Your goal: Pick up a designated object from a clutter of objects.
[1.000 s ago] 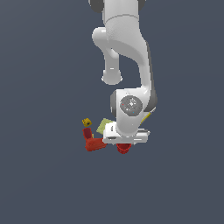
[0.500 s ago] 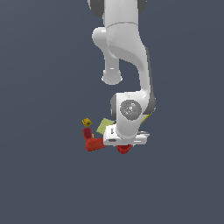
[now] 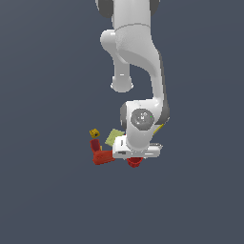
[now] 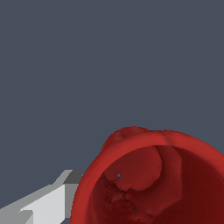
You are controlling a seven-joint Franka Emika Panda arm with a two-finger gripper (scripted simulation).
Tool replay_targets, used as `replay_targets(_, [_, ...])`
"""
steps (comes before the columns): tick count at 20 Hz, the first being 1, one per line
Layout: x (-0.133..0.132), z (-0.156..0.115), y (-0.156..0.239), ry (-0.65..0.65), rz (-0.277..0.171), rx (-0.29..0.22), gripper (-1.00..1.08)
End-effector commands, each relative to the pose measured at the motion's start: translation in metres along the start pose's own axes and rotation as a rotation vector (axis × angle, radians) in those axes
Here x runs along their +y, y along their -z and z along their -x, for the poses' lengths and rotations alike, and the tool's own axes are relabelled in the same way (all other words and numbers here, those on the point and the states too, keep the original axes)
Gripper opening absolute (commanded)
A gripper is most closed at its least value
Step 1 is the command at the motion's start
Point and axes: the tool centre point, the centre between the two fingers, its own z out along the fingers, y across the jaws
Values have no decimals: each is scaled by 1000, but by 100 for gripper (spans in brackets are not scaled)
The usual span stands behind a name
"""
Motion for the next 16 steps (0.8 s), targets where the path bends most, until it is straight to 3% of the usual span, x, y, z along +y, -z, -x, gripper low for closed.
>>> replay_targets(1, [2,0,3,0,0,2,-100])
replay_targets(9, [25,9,33,0,0,2,-100])
replay_targets(16, [66,24,85,-1,-1,1,-100])
